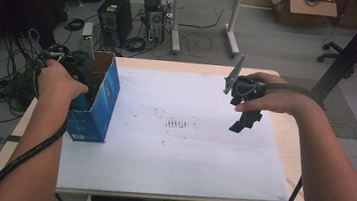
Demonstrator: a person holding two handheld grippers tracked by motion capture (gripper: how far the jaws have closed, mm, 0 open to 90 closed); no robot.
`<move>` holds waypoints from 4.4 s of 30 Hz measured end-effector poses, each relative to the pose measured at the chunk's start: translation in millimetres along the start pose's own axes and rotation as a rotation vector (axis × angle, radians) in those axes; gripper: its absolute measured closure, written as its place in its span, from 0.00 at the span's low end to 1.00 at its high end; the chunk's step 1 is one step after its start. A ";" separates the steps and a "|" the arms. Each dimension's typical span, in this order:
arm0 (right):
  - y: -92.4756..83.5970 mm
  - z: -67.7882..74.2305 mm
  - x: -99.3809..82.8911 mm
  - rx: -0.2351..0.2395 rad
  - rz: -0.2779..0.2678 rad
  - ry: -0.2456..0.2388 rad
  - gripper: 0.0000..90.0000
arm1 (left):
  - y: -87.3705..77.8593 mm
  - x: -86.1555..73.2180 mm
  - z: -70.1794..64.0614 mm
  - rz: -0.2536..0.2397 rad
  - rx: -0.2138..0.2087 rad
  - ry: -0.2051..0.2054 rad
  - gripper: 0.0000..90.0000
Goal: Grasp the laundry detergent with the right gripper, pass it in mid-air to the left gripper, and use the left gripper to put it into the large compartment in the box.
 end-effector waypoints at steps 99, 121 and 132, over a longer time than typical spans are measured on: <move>0.2 8.8 0.8 0.003 -0.022 0.007 0.04 | -65.8 -25.1 -1.9 -0.129 -0.042 0.036 0.06; -10.1 11.4 -1.8 -0.018 -0.045 0.012 0.04 | -136.4 -47.9 -68.4 -0.292 -0.084 0.435 0.00; -20.4 12.8 5.1 -0.035 -0.066 -0.018 0.04 | -149.2 -88.5 -128.9 -0.254 -0.094 0.905 0.00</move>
Point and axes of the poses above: each handheld gripper's, and its own axes: y roughly forward along the jaws, x roughly out of its top, z roughly to its left, the point moved 2 cm from there along y, roughly forward along the jaws, and after that the axes turned 14 degrees about -y, right-handed, at the moved point
